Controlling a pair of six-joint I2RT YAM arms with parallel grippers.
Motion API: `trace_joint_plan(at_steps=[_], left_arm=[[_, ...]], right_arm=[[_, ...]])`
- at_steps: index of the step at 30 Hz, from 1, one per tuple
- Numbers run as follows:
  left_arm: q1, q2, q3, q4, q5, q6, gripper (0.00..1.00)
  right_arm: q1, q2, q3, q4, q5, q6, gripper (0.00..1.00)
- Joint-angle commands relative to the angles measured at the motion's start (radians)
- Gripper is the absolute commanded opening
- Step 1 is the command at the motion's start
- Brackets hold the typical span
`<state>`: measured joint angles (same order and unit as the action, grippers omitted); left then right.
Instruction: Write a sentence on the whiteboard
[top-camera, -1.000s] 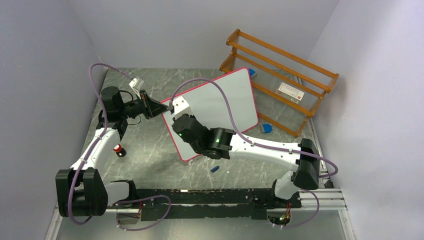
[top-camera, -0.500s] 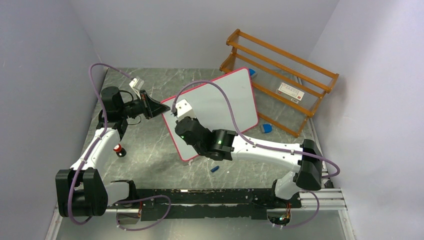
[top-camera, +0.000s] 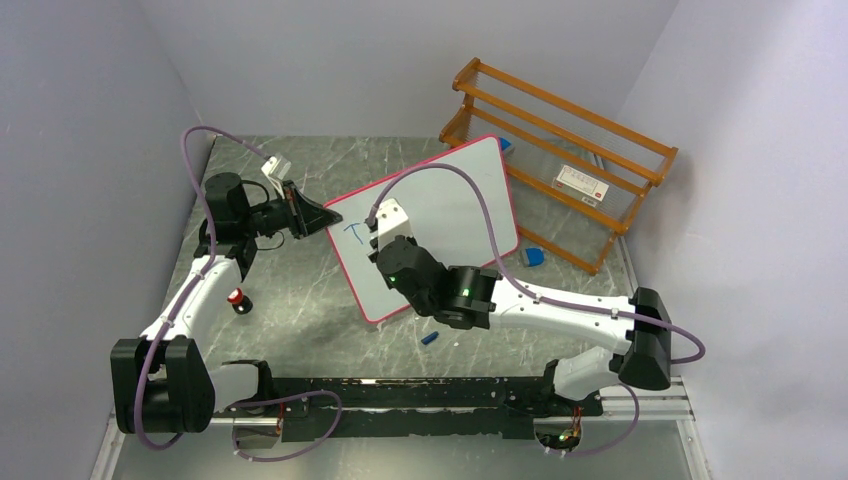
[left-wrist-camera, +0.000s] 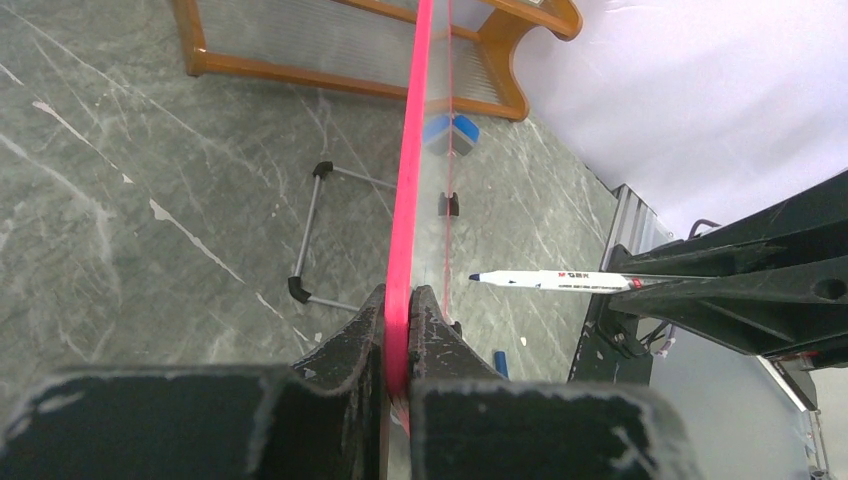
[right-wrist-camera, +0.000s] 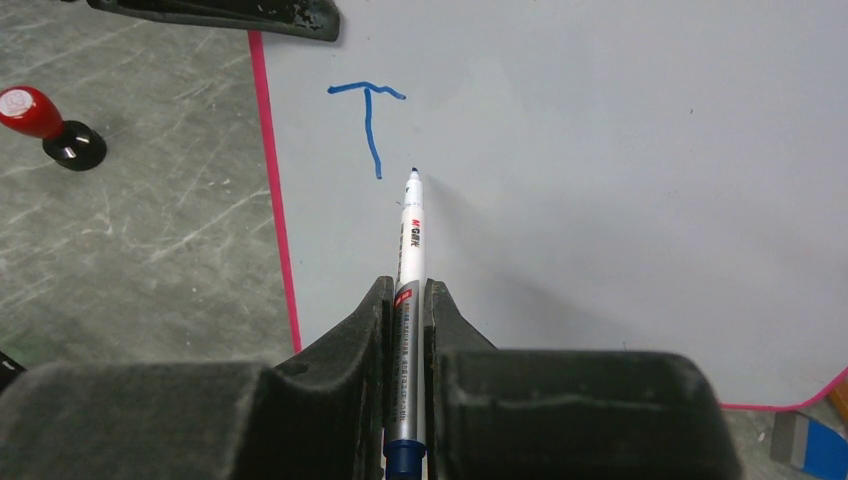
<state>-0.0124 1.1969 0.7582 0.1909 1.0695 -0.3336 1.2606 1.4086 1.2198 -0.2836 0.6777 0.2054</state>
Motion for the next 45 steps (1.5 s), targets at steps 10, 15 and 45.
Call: trace_joint_plan(at_steps=[10, 15, 45], left_arm=[[-0.029, 0.014, -0.013, -0.082, -0.019, 0.124, 0.05], [-0.028, 0.018, -0.013, -0.080, -0.017, 0.122, 0.05], [-0.031, 0.020, -0.013, -0.081, -0.013, 0.124, 0.05]], right_arm=[[-0.003, 0.009, -0.036, 0.131, 0.046, -0.036, 0.00], [-0.002, 0.026, -0.026, 0.126, 0.060, -0.043, 0.00], [-0.011, 0.079, -0.014, 0.144, 0.054, -0.050, 0.00]])
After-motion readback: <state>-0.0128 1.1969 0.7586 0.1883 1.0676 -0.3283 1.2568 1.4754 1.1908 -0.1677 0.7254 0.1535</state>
